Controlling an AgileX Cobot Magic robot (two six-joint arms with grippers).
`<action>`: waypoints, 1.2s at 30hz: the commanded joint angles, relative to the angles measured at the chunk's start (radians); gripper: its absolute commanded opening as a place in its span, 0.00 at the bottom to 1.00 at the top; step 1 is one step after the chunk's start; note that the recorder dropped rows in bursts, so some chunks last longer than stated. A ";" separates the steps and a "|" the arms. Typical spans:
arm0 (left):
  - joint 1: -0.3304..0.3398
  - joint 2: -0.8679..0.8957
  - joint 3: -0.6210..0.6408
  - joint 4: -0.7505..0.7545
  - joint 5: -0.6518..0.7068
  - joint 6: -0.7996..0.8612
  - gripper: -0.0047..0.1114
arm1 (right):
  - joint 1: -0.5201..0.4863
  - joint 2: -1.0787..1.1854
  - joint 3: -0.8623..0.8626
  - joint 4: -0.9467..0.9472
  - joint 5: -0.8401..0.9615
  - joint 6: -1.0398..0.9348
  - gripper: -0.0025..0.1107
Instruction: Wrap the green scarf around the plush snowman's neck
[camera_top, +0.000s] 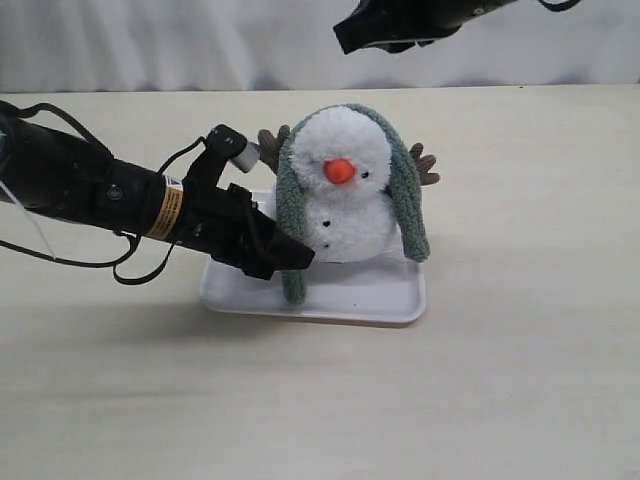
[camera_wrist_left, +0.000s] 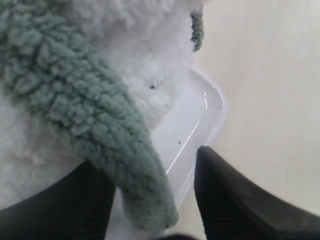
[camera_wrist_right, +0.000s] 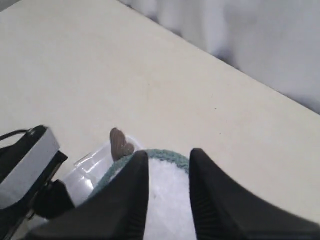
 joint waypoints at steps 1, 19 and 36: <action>0.001 0.000 -0.005 0.017 0.006 0.048 0.43 | 0.000 0.168 -0.132 -0.185 0.012 0.180 0.18; 0.001 0.000 -0.018 0.013 0.006 0.230 0.43 | 0.000 0.444 -0.409 -0.161 0.543 0.098 0.18; 0.001 -0.058 -0.016 0.113 -0.002 0.196 0.43 | 0.067 0.431 -0.406 -0.265 0.439 0.115 0.13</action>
